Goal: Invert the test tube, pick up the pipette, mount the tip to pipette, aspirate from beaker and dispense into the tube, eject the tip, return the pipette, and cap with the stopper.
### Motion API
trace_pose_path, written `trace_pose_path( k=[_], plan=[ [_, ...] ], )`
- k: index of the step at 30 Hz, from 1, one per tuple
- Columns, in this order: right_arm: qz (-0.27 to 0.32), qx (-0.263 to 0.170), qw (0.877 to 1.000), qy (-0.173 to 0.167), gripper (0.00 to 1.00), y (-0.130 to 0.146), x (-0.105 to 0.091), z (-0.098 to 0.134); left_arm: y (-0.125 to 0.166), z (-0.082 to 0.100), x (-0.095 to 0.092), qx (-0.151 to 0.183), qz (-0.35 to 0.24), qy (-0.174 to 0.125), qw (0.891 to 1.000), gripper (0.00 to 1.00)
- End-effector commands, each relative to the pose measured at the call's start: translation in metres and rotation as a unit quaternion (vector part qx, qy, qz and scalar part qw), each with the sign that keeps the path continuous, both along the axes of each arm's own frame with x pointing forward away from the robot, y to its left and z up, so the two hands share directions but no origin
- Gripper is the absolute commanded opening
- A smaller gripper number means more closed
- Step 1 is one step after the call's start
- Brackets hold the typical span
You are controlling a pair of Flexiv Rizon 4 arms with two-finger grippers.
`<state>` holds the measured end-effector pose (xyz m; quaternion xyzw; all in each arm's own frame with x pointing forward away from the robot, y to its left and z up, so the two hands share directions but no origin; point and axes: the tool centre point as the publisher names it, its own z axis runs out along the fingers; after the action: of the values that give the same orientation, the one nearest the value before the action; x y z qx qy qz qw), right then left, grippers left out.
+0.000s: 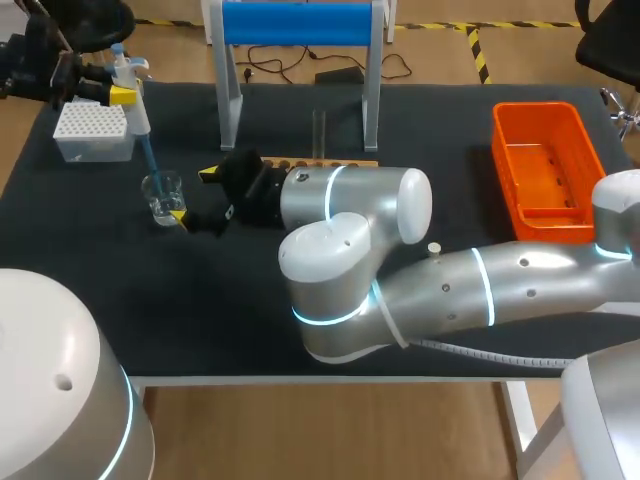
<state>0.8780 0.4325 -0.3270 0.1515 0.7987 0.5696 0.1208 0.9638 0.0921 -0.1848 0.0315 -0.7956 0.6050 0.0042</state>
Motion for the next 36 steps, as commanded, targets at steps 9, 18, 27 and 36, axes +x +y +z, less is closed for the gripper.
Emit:
trace_pose_path(
  k=[9,18,27,36],
  plan=[
    [-0.002,0.000,1.000,0.000,1.00,0.003,0.000,-0.001,0.000,-0.006,0.005,0.006,0.001,-0.003,1.000,0.00],
    [-0.002,0.000,1.000,0.000,1.00,0.003,0.000,-0.001,-0.001,-0.012,0.005,0.003,0.001,-0.001,1.000,0.00],
    [-0.002,0.000,1.000,0.000,1.00,0.003,0.000,-0.001,-0.001,-0.018,0.007,0.003,0.001,0.001,1.000,0.00],
    [-0.002,0.000,1.000,0.000,1.00,0.003,0.000,-0.001,0.000,-0.021,0.007,0.002,0.002,0.003,1.000,0.00]
  ],
)
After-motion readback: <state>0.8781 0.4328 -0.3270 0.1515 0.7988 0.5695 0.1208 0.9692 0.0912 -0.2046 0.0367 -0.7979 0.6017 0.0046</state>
